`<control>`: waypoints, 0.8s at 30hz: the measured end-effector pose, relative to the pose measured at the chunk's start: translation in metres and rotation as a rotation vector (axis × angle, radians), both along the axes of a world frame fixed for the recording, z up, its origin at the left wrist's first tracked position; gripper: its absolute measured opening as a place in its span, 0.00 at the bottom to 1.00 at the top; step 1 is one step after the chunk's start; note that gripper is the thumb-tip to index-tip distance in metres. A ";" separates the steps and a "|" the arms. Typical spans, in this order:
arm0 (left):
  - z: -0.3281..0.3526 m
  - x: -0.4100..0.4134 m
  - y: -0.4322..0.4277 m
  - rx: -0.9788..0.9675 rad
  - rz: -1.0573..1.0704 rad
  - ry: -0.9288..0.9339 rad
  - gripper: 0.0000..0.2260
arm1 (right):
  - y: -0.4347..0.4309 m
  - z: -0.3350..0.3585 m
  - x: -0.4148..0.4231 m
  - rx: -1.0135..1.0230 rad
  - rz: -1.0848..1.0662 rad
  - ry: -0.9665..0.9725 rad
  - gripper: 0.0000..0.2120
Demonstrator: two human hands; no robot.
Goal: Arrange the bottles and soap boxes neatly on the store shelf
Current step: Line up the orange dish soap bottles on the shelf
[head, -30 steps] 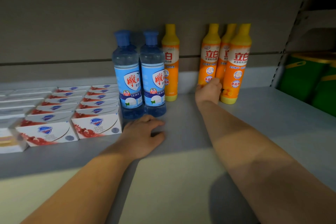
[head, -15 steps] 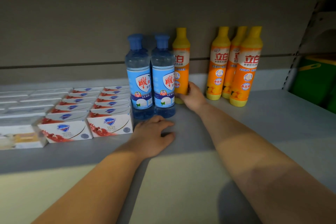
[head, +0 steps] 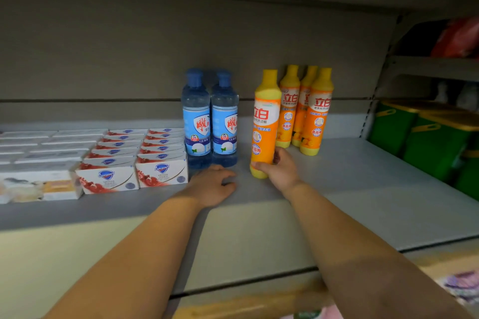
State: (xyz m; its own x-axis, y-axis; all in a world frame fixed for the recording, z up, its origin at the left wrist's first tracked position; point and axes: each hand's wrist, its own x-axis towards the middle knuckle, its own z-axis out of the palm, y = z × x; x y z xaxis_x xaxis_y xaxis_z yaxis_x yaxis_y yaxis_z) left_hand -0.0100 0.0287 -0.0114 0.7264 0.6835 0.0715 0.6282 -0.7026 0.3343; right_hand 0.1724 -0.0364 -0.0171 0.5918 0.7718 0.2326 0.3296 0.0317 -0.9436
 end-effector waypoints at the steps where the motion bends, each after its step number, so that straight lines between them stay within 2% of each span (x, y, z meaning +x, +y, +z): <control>1: 0.001 -0.001 -0.001 -0.011 -0.007 -0.012 0.19 | -0.007 -0.001 -0.005 -0.009 -0.019 0.000 0.25; 4: 0.003 -0.004 -0.006 -0.005 -0.020 -0.049 0.18 | -0.020 -0.001 -0.020 -0.032 -0.049 -0.033 0.26; 6: 0.005 -0.004 -0.011 -0.037 -0.007 -0.150 0.19 | -0.024 0.000 -0.027 -0.069 -0.042 -0.082 0.34; 8: 0.012 -0.002 -0.017 -0.165 0.049 -0.410 0.20 | -0.025 0.000 -0.030 -0.105 -0.042 -0.156 0.38; 10: 0.024 -0.002 -0.023 -0.354 0.083 -0.715 0.22 | -0.027 0.001 -0.029 -0.100 -0.009 -0.178 0.36; 12: 0.038 -0.003 -0.029 -0.533 0.018 -0.934 0.27 | -0.030 0.002 -0.031 -0.051 0.071 -0.177 0.33; 15: 0.049 -0.004 -0.030 -0.655 -0.107 -1.168 0.32 | -0.034 0.004 -0.036 0.023 0.133 -0.311 0.31; 18: 0.050 -0.007 -0.026 -0.697 -0.005 -1.320 0.24 | -0.034 0.003 -0.037 -0.005 0.150 -0.469 0.34; 21: 0.047 -0.014 -0.018 -0.795 0.095 -1.373 0.21 | -0.037 0.004 -0.037 -0.037 0.202 -0.279 0.40; 24: 0.048 -0.022 -0.011 -0.912 0.088 -1.422 0.17 | -0.041 0.007 -0.035 0.090 0.207 -0.040 0.38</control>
State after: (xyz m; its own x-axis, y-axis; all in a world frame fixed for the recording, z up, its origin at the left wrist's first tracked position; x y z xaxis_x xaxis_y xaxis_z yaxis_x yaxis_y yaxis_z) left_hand -0.0325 0.0181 0.0366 0.3993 0.8998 0.1758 -0.4812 0.0425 0.8756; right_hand 0.1371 -0.0769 -0.0101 0.4120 0.8508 0.3263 0.3439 0.1864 -0.9203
